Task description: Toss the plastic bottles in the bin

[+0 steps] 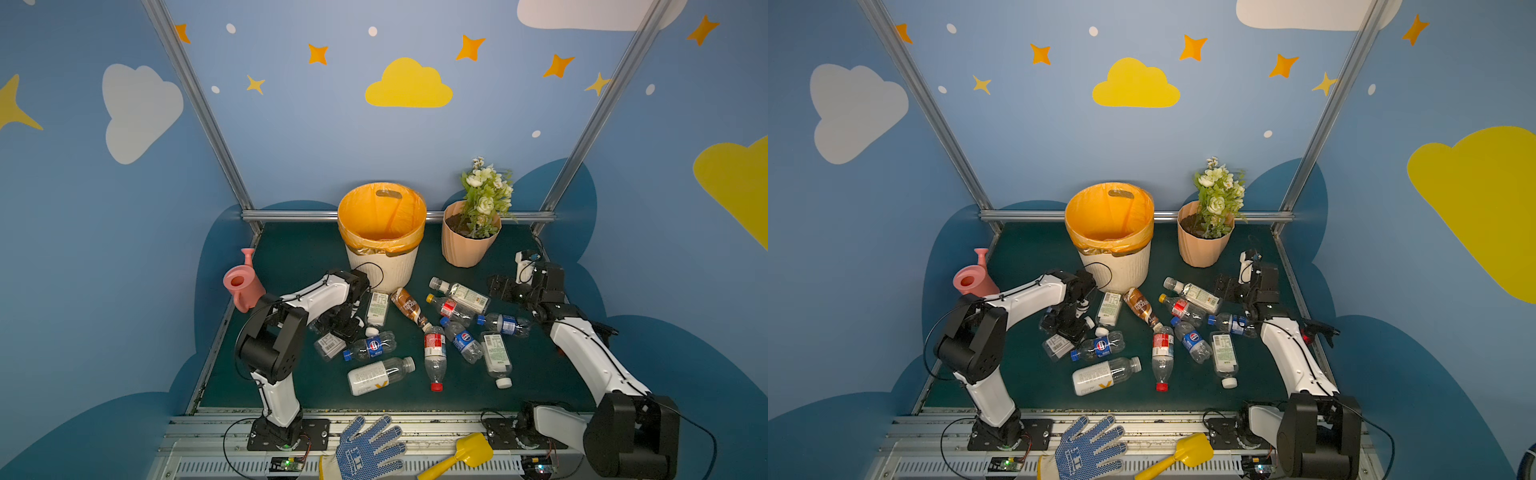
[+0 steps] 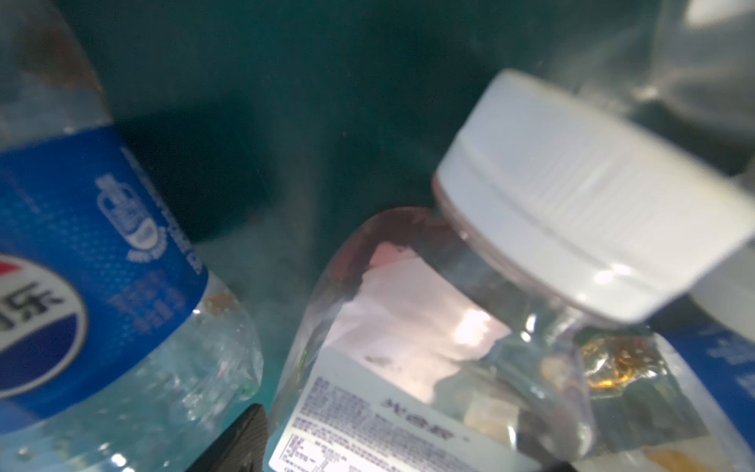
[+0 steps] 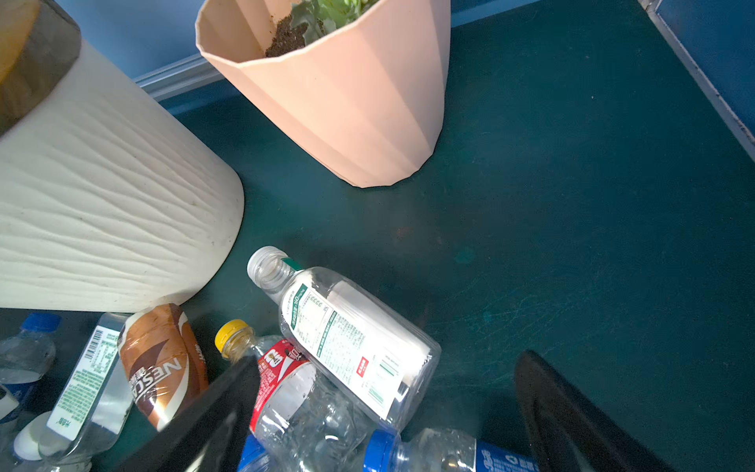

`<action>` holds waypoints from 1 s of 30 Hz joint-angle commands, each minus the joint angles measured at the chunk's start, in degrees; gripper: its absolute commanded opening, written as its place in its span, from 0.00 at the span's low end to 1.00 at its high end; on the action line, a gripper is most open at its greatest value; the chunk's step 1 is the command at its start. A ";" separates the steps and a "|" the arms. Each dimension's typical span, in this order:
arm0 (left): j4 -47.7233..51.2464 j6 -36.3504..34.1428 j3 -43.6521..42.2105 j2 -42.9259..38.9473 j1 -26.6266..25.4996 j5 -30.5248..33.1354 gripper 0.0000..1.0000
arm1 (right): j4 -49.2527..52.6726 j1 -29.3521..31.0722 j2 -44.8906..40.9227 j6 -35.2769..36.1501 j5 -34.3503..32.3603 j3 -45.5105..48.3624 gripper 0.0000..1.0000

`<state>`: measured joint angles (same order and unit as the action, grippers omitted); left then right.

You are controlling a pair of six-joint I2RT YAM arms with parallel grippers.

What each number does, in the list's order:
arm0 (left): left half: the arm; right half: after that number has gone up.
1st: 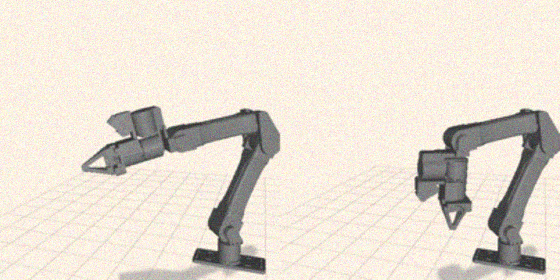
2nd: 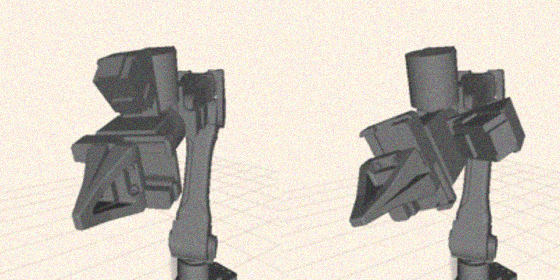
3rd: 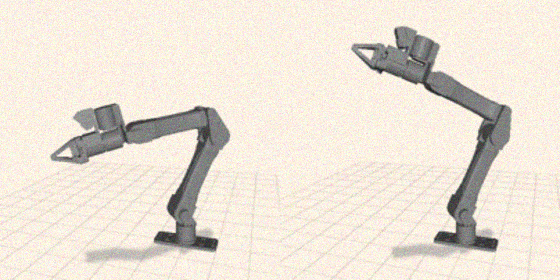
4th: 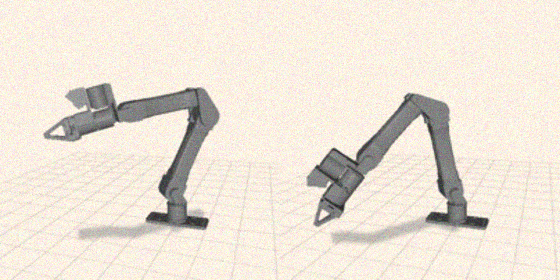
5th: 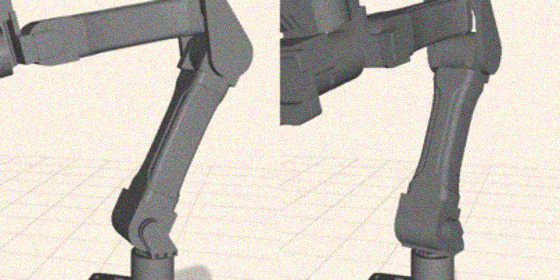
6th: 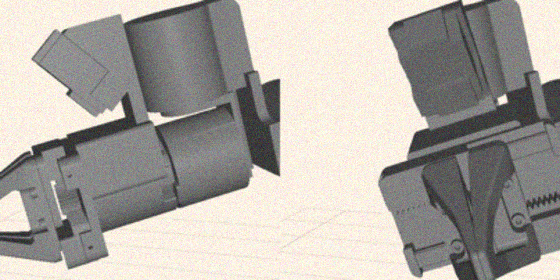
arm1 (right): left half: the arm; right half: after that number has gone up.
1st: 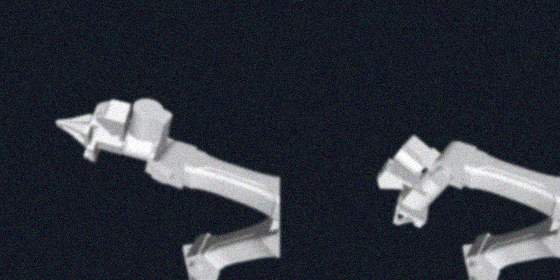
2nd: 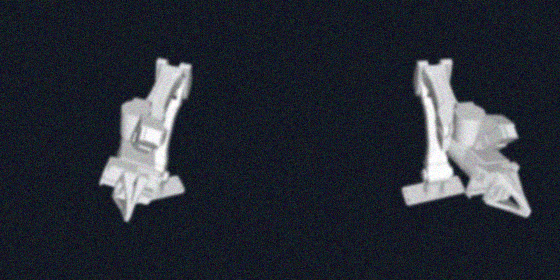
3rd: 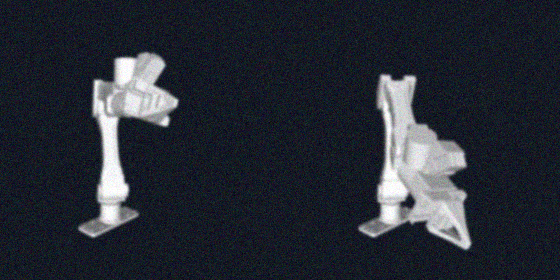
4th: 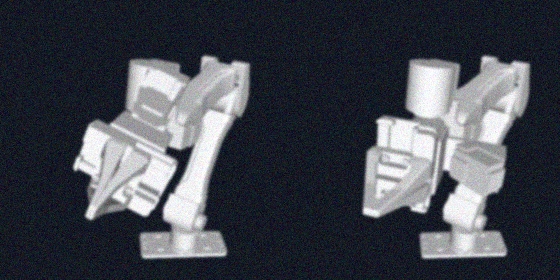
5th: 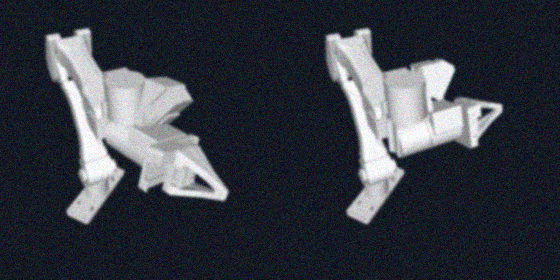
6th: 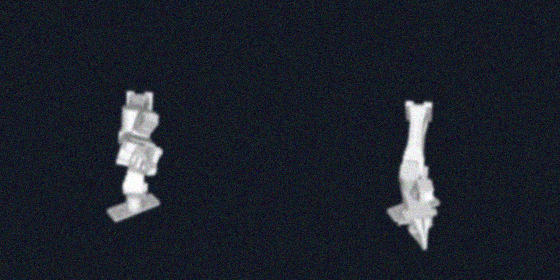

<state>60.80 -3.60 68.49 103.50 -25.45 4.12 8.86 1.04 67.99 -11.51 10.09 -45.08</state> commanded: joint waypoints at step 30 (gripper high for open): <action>0.61 2.69 0.56 3.04 0.58 -8.41 0.68 | 0.24 -0.70 0.92 0.35 1.08 -0.72 0.96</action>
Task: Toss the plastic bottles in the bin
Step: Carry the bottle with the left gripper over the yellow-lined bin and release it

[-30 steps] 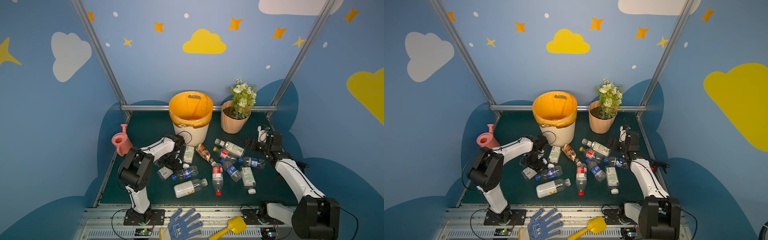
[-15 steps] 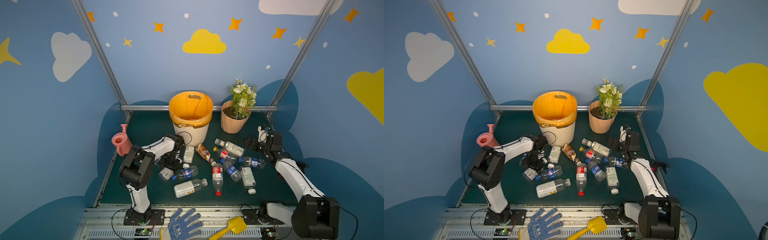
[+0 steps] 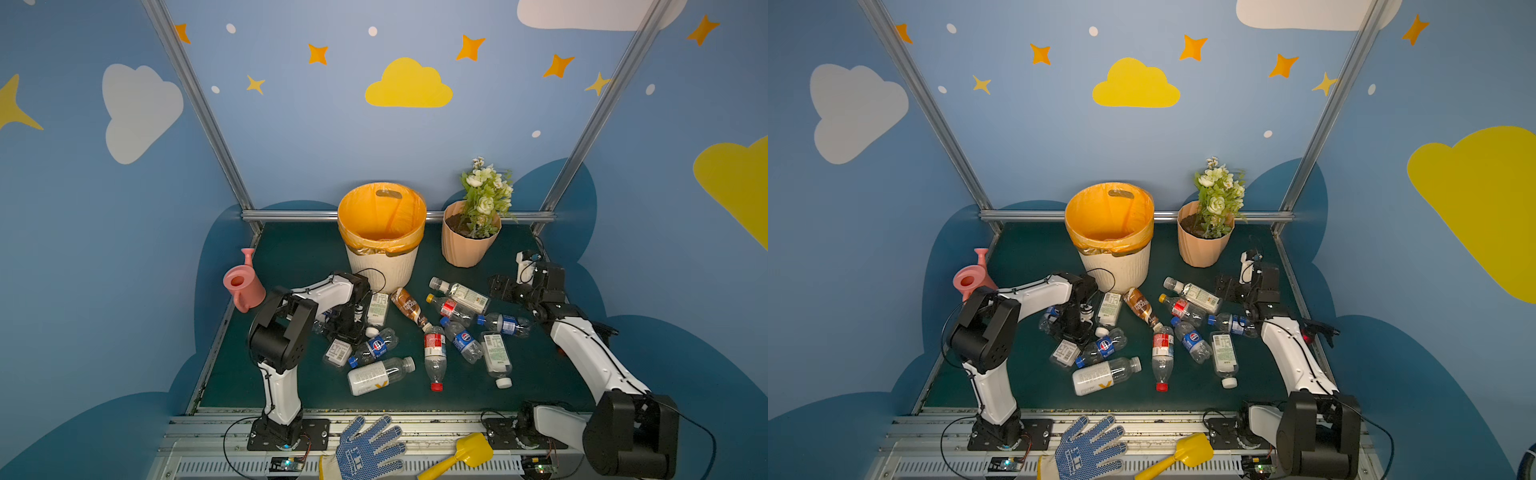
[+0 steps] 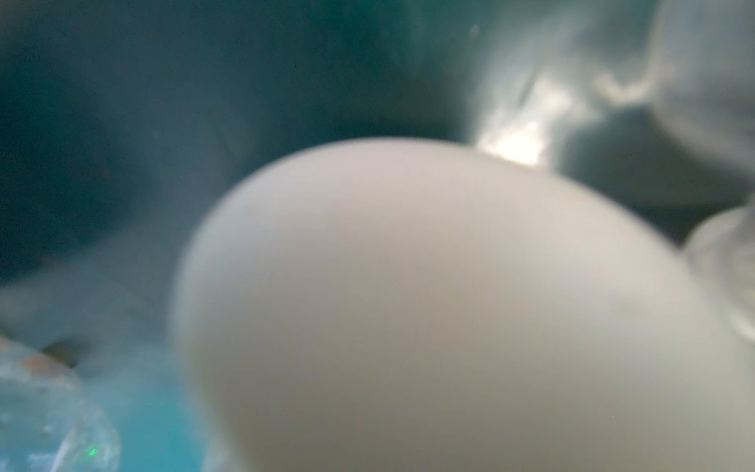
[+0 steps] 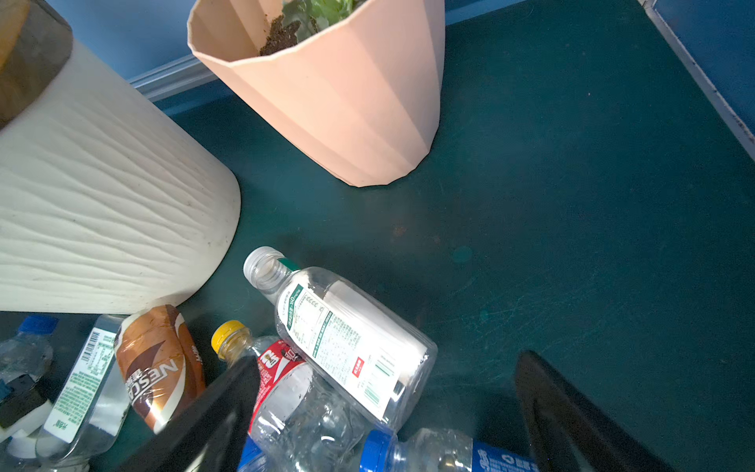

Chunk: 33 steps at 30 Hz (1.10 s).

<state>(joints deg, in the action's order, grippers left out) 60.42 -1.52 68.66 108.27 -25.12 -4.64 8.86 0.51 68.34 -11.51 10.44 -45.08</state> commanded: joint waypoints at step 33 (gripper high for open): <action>-12.65 8.35 13.21 -43.86 0.42 13.77 0.46 | -0.23 -0.23 -1.01 -0.42 2.57 -1.86 0.96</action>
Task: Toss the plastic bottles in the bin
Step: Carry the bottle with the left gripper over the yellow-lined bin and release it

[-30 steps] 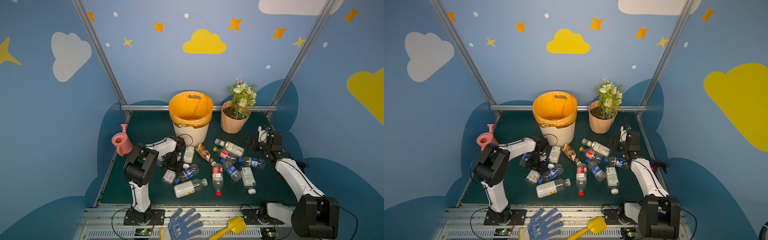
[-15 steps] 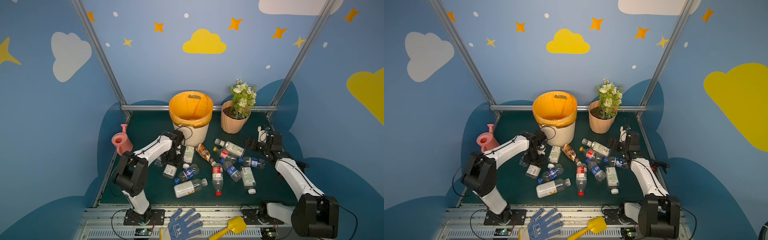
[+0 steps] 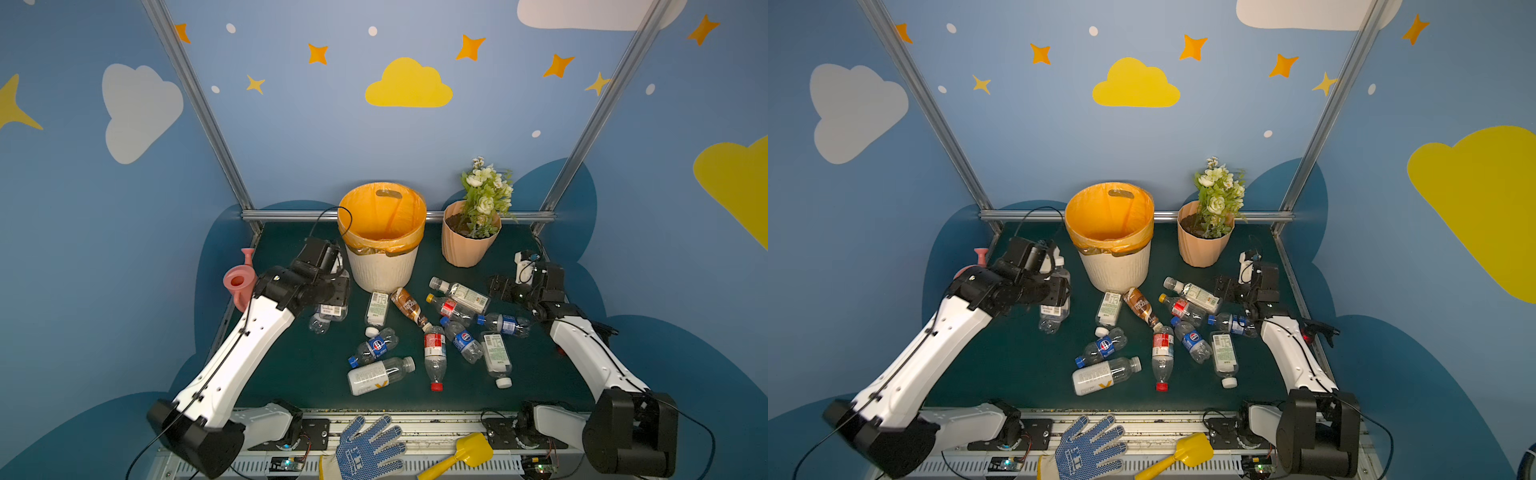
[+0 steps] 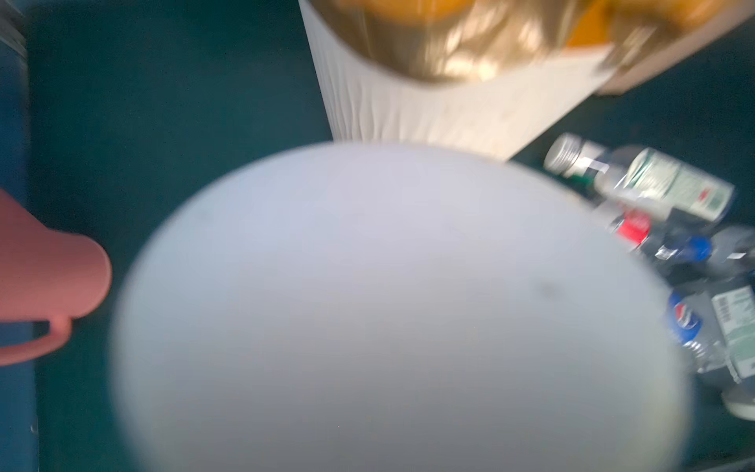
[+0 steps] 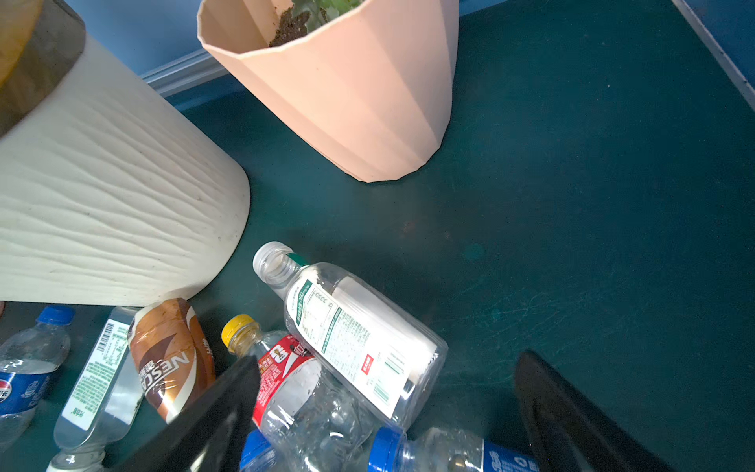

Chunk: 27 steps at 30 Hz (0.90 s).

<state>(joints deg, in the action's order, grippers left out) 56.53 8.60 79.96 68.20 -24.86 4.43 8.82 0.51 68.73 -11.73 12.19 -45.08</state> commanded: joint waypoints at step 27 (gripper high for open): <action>-13.39 -11.41 47.30 31.24 -0.46 -2.06 0.96 | 6.03 -0.36 -11.45 2.43 -3.92 -1.00 0.96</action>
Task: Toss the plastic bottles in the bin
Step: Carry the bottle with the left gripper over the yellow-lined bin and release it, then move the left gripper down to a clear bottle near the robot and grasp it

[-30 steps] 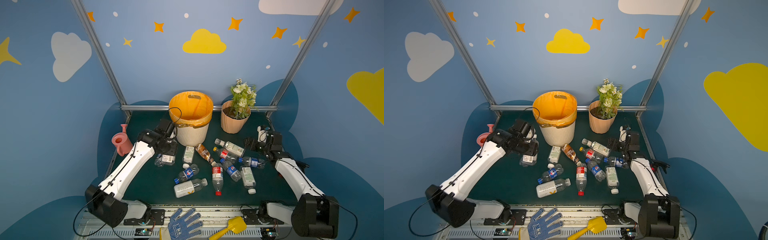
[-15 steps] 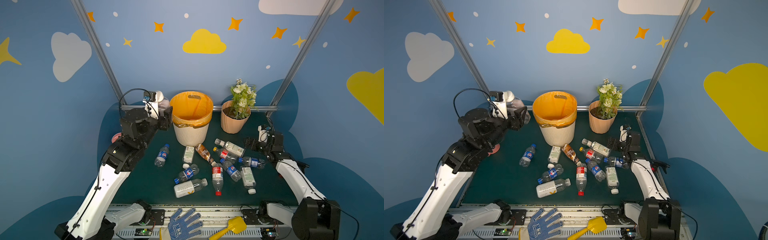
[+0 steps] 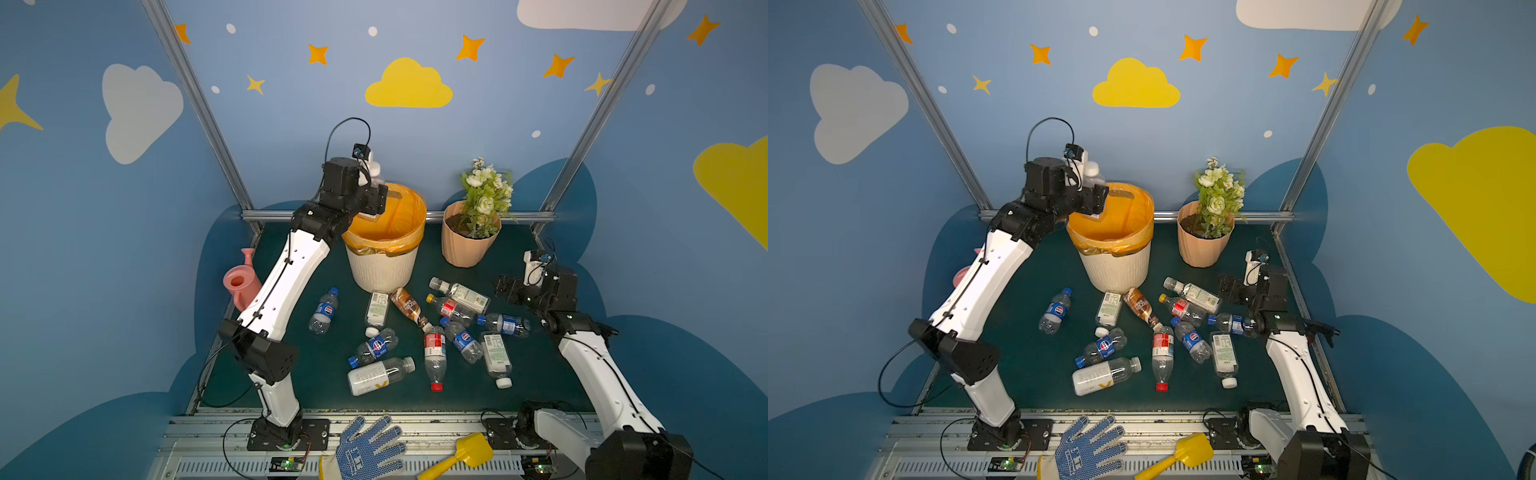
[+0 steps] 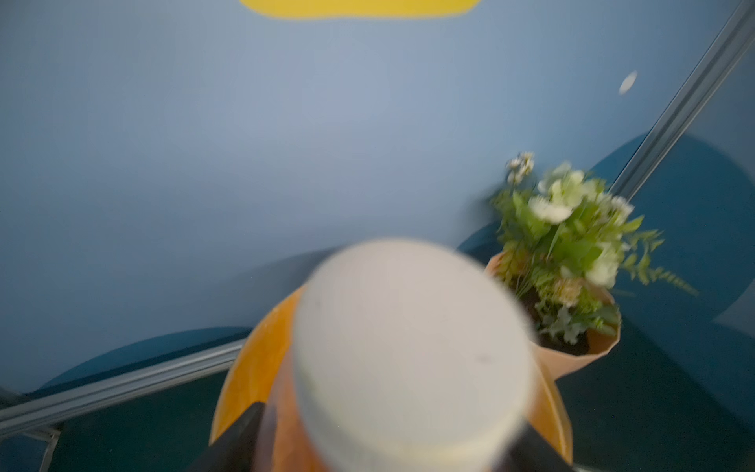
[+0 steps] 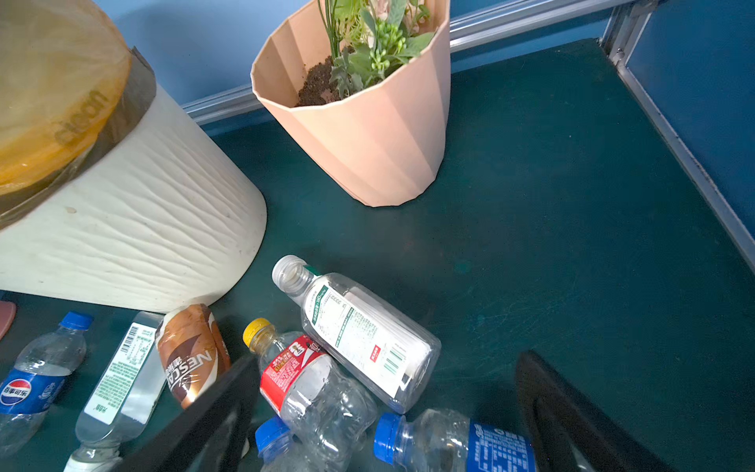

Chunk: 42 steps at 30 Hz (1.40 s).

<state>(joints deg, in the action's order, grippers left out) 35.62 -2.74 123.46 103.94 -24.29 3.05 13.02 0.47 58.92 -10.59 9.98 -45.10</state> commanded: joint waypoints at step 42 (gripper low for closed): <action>42.69 -4.36 -43.09 -13.30 -32.32 -2.36 0.93 | -1.24 -0.31 4.28 -0.81 1.65 -1.79 0.96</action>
<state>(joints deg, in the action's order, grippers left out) 74.63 -7.62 80.95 88.79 -55.27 2.22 12.21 0.45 63.75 -11.16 11.44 -45.12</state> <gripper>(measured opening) 0.931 0.962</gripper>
